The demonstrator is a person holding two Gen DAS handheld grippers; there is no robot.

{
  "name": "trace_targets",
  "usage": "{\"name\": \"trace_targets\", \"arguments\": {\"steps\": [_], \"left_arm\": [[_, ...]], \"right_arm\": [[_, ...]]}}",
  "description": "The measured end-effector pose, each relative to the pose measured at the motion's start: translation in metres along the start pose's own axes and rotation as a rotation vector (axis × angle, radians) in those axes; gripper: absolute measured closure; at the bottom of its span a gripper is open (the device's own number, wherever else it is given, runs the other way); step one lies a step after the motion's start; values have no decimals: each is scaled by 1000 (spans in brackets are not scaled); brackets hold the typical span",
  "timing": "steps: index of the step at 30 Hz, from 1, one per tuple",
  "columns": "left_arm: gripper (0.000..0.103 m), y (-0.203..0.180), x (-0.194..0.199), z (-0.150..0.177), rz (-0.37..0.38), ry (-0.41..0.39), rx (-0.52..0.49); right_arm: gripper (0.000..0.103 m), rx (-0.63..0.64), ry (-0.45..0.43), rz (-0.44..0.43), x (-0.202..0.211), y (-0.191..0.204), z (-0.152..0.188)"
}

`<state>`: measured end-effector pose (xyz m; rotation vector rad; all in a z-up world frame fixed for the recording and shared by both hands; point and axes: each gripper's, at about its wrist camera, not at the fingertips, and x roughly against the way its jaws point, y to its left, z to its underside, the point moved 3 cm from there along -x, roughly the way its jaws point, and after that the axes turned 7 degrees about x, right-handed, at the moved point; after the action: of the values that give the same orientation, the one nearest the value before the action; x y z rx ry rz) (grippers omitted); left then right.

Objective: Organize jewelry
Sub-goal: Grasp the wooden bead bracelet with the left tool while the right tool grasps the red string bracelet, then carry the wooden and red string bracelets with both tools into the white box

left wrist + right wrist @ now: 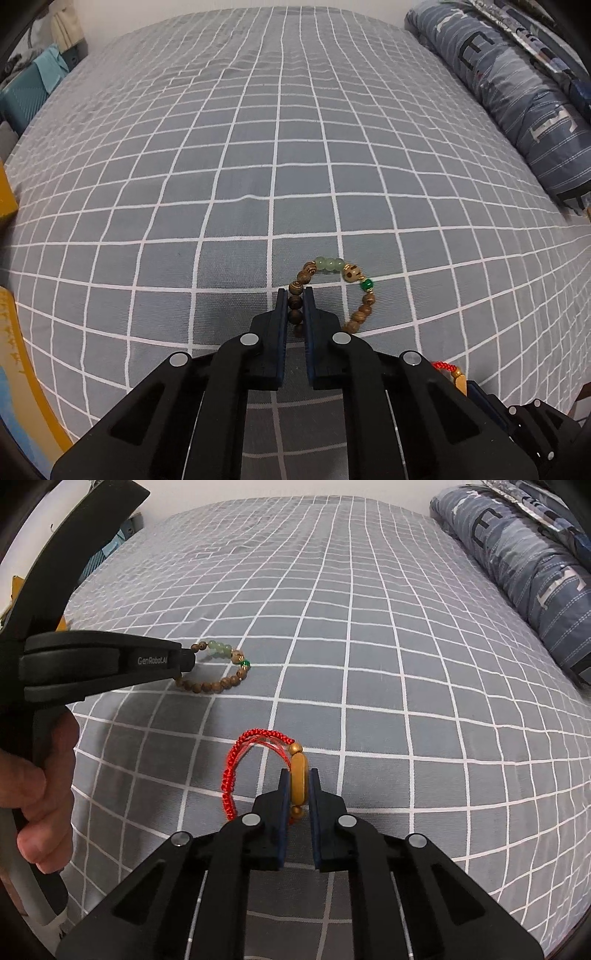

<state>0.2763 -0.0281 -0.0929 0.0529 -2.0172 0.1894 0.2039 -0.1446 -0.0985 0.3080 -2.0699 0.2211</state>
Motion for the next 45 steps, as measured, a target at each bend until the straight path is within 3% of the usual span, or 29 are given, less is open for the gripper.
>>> {"name": "trace_targets", "arguments": {"steps": [27, 45], "left_arm": [[96, 0, 97, 15, 34, -130, -11], [96, 56, 173, 39, -30, -240, 40]], "right_arm": [[94, -21, -109, 11, 65, 7, -5], [94, -5, -178, 13, 113, 35, -10]]}}
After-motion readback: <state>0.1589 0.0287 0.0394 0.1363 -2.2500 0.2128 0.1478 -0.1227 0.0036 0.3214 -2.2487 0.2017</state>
